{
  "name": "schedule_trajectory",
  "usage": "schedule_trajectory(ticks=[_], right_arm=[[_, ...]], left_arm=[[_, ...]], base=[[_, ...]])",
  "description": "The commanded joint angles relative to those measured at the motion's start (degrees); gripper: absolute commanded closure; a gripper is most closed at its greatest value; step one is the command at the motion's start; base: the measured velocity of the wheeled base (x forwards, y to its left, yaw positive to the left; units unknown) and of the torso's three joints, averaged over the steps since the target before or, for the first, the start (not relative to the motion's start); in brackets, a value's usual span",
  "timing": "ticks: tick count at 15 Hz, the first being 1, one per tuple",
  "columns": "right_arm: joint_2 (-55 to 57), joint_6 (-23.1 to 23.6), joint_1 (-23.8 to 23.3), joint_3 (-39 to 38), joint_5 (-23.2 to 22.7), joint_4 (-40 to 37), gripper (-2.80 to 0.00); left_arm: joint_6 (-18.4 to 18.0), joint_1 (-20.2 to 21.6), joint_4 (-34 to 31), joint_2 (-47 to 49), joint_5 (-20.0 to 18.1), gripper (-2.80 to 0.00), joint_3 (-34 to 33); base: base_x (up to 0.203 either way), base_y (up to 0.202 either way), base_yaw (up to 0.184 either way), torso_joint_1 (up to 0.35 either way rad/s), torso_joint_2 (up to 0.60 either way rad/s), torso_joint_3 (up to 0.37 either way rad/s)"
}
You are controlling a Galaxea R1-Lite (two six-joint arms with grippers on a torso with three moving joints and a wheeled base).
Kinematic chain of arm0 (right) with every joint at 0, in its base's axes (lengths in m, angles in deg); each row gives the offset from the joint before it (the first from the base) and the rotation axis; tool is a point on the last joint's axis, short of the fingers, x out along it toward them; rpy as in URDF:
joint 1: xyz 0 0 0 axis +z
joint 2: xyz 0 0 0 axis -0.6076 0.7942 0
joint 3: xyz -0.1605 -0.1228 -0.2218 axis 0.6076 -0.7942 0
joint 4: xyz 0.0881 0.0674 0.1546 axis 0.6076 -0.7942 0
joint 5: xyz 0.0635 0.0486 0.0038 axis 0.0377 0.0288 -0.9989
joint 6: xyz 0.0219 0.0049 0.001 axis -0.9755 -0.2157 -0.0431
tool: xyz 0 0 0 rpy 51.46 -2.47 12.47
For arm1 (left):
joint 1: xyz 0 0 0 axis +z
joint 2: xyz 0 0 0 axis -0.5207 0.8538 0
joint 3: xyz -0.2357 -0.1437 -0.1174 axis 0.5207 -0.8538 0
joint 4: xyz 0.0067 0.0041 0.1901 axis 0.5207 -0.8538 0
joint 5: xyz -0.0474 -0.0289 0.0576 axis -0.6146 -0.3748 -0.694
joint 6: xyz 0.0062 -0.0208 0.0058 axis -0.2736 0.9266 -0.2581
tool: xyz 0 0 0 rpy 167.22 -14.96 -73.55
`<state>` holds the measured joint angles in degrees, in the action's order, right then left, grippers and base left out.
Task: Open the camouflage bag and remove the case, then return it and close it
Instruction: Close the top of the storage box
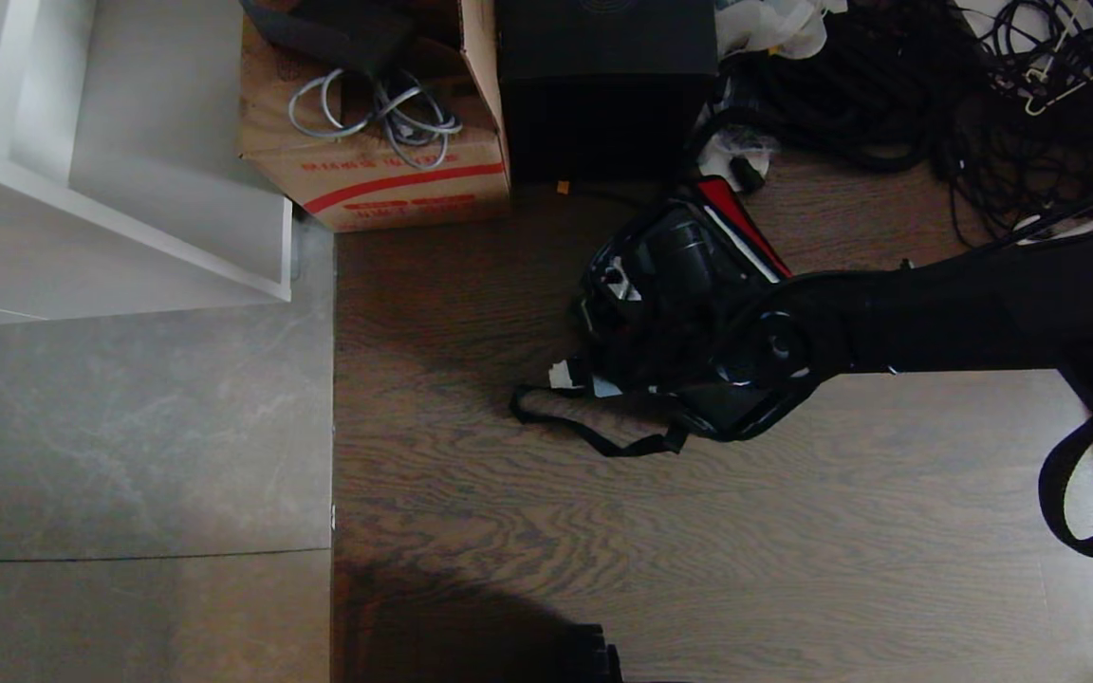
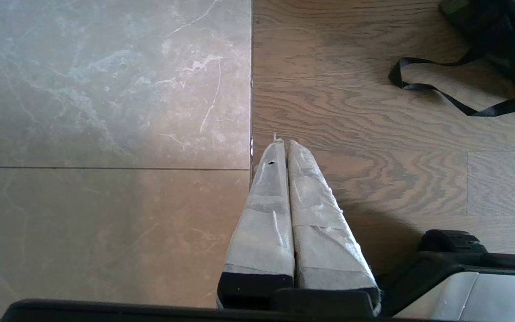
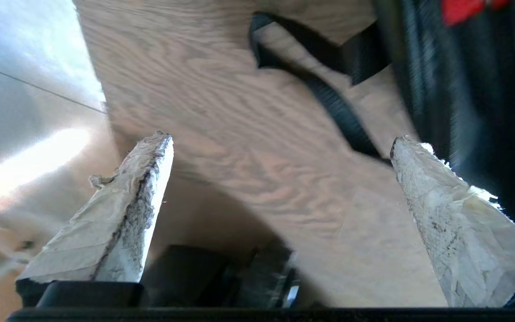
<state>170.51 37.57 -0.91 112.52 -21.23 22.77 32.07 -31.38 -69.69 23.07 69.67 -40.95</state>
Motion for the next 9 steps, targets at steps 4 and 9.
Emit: schedule_trajectory(ticks=[4,9], right_arm=[[2.21,2.6,-1.77,0.63,0.13,0.57,-2.8],[5.09,4.19,-3.56,2.62,0.09,3.46,-2.8]], left_arm=[[0.02,0.01,0.0,-0.02,0.02,0.0,0.0],[0.02,0.01,0.0,-0.02,0.02,0.0,0.0]], base=[[0.0,0.0,0.0,0.0,0.0,0.0],[0.0,0.0,0.0,0.0,0.0,0.0]])
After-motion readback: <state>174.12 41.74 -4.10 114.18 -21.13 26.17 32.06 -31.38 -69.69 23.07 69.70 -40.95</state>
